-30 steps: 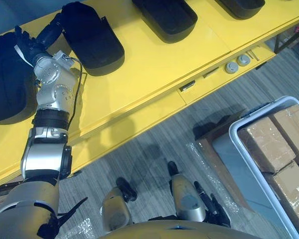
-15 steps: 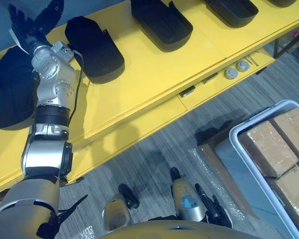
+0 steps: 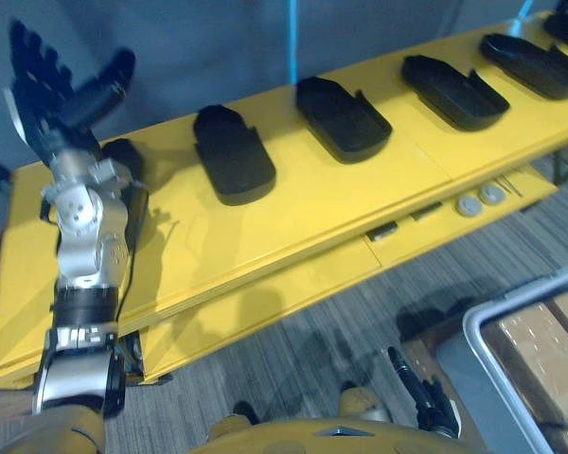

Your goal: Walk over and take three plastic housings, then place them on the shelf

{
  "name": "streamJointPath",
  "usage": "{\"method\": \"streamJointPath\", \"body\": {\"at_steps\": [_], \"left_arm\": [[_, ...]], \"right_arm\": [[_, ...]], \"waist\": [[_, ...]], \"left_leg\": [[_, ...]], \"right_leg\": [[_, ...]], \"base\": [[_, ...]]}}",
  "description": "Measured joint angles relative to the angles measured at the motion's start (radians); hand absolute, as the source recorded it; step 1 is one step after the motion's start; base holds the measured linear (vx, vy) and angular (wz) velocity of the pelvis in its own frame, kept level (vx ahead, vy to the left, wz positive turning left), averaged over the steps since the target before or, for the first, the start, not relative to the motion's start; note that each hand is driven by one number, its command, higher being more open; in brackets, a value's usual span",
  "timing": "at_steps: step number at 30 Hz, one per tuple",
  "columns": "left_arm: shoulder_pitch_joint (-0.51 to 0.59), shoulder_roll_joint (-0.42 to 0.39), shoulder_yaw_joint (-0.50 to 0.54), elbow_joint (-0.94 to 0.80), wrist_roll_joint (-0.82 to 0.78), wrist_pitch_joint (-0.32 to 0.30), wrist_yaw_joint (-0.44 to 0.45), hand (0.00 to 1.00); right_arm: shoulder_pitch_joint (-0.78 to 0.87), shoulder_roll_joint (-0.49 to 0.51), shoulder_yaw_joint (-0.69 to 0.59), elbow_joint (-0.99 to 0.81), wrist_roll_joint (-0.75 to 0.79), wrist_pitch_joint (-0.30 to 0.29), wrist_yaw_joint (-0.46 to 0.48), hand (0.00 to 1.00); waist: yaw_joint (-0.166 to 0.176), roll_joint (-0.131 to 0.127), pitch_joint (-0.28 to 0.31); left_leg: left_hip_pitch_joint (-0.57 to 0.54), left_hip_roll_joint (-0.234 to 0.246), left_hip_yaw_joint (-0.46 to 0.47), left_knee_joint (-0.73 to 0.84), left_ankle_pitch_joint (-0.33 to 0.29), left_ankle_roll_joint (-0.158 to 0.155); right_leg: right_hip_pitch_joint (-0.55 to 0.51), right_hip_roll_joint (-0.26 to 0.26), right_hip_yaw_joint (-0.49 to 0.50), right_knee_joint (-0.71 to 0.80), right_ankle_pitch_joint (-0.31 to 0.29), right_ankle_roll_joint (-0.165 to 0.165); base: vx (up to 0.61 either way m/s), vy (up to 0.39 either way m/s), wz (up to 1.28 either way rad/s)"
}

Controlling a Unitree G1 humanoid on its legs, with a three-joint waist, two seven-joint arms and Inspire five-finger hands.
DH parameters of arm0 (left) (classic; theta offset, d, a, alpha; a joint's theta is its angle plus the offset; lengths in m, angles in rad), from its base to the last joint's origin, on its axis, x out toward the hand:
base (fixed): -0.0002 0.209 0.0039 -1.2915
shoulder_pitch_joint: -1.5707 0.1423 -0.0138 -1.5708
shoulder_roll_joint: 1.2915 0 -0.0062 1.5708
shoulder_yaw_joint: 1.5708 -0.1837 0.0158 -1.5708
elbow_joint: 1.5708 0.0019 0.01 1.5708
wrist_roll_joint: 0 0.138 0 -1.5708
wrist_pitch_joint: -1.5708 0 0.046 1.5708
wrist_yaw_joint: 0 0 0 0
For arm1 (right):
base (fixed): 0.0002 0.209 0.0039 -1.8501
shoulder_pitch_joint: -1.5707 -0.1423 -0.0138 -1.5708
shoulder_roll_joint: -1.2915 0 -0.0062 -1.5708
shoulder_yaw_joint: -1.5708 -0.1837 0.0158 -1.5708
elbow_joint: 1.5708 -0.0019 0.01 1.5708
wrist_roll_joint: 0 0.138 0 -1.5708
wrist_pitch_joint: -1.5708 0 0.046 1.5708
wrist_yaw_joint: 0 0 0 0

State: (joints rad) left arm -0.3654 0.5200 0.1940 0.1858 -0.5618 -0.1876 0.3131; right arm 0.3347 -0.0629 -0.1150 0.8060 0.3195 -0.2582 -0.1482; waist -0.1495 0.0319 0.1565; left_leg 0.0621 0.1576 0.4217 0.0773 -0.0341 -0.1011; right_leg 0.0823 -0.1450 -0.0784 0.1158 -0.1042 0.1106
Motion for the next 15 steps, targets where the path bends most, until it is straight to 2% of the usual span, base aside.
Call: {"method": "streamJointPath", "body": {"at_steps": [3,4,5,8,10,15], "left_arm": [[0.074,-0.002,0.01,0.0,0.019,0.028,-0.052,1.0],[0.108,-0.002,0.012,0.004,0.019,0.044,-0.073,1.0],[0.119,-0.002,0.015,0.005,0.019,0.048,-0.08,1.0],[0.144,-0.002,0.022,0.005,0.019,0.062,-0.109,1.0],[0.145,-0.002,0.025,0.005,0.02,0.062,-0.127,1.0],[0.152,-0.002,0.055,0.005,0.03,0.064,-0.145,1.0]], "right_arm": [[-0.007,0.0,-0.013,0.03,-0.001,0.014,-0.011,1.0],[-0.011,0.0,-0.032,0.058,-0.002,0.028,-0.013,1.0],[-0.014,0.0,-0.039,0.07,-0.002,0.034,-0.013,1.0],[-0.015,-0.001,-0.081,0.124,-0.041,0.061,-0.01,1.0],[-0.016,-0.003,-0.114,0.145,-0.043,0.089,0.011,1.0],[-0.016,-0.007,-0.156,0.181,-0.089,0.164,0.067,1.0]], "waist": [[0.021,-0.002,-0.002],[0.041,-0.003,-0.007],[0.047,-0.005,-0.009],[0.052,-0.011,-0.025],[0.063,-0.006,-0.034],[0.064,0.0,-0.044]], "left_leg": [[0.002,-0.012,-0.022,-0.023,0.018,0.005],[0.01,-0.019,-0.024,-0.042,0.031,0.007],[0.016,-0.023,-0.025,-0.052,0.037,0.008],[0.031,-0.038,-0.044,-0.097,0.071,0.011],[0.05,-0.05,-0.05,-0.16,0.115,0.017],[0.045,-0.055,-0.086,-0.167,0.134,0.024]], "right_leg": [[0.011,-0.008,-0.031,-0.004,0.0,0.0],[0.012,-0.011,-0.033,-0.006,0.002,-0.003],[0.015,-0.012,-0.034,-0.009,0.003,-0.004],[0.026,-0.019,-0.062,-0.016,0.003,-0.004],[0.024,-0.025,-0.078,-0.022,0.003,-0.003],[0.041,-0.024,-0.11,-0.032,0.002,-0.004]], "base": [[-0.03,-0.003,0.29],[-0.05,0.012,0.07],[-0.08,0.008,0.07],[-0.1,-0.004,0.16],[-0.12,0.017,0.12],[-0.13,-0.004,0.16]]}}
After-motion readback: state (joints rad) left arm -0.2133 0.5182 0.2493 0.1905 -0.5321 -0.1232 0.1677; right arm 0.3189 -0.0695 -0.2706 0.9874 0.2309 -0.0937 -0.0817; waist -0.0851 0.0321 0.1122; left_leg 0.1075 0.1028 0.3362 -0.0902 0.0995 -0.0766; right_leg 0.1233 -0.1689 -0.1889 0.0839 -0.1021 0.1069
